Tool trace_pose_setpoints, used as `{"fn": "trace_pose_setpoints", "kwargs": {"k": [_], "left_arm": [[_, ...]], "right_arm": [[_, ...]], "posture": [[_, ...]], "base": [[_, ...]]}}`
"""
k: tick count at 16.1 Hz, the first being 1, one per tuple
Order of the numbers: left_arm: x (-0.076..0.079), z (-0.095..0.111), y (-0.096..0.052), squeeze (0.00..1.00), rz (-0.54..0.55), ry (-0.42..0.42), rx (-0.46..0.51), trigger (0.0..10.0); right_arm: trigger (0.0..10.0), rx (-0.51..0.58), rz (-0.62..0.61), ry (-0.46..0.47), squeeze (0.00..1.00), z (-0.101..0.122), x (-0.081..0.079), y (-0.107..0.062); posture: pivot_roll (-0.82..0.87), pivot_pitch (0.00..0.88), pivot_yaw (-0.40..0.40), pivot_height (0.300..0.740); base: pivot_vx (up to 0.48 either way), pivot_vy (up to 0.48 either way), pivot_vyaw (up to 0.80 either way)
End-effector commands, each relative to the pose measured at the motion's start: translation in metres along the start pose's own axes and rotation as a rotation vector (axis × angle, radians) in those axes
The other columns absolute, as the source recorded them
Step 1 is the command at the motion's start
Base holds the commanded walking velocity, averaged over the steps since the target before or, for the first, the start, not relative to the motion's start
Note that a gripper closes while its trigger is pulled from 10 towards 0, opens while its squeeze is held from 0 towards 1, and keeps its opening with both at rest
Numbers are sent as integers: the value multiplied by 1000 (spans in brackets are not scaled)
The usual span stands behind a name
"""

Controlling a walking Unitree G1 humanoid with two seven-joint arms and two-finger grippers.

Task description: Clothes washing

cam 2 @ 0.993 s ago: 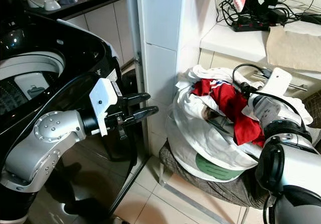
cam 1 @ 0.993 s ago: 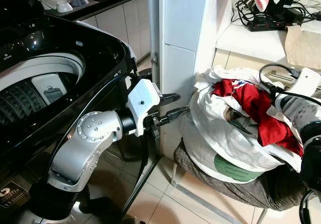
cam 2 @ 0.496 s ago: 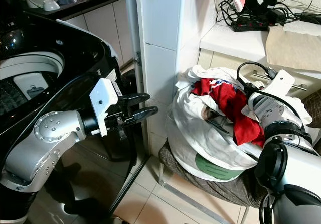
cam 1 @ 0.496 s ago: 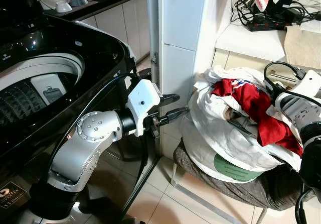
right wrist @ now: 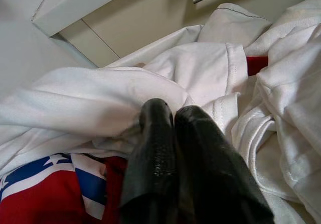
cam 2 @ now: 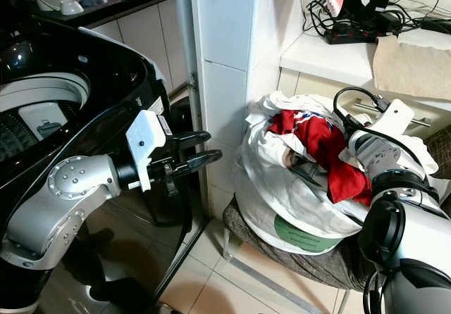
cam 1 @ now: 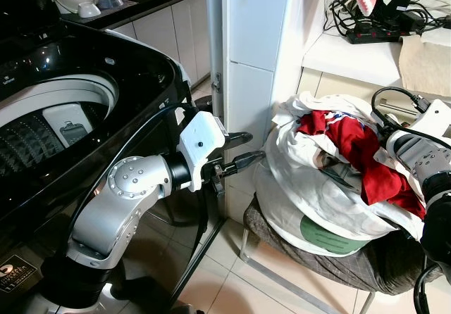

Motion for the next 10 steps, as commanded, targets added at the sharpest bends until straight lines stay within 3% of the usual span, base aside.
{"fn": "trace_pose_setpoints", "kwargs": {"k": [1,6,10], "left_arm": [[-1,4,-1,0,-1,26,-3,10000],[-3,5,-2,0,12,33,2,10000],[-1,6,-2,0,12,34,8,10000]], "right_arm": [[0,-21,-3,24,0,-7,3,0],[0,40,11,34,0,11,2,-1],[0,185,-27,-77,0,59,8,-11]], "posture": [[2,0,48,740],[6,0,41,740],[-8,0,51,740]], "base": [[0,0,0],[0,0,0],[0,0,0]]}}
Point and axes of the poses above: a point about 5 cm out from each wrist's last joint towards the gripper, its own y axis pointing out of the wrist towards the gripper, its own z axis along the axis of the wrist's last joint, x = y × z, the point moved 5 cm from there along y, pointing out of the wrist towards the gripper, and after that the axes turned 4 degrees about -y, right-handed, at the moved point
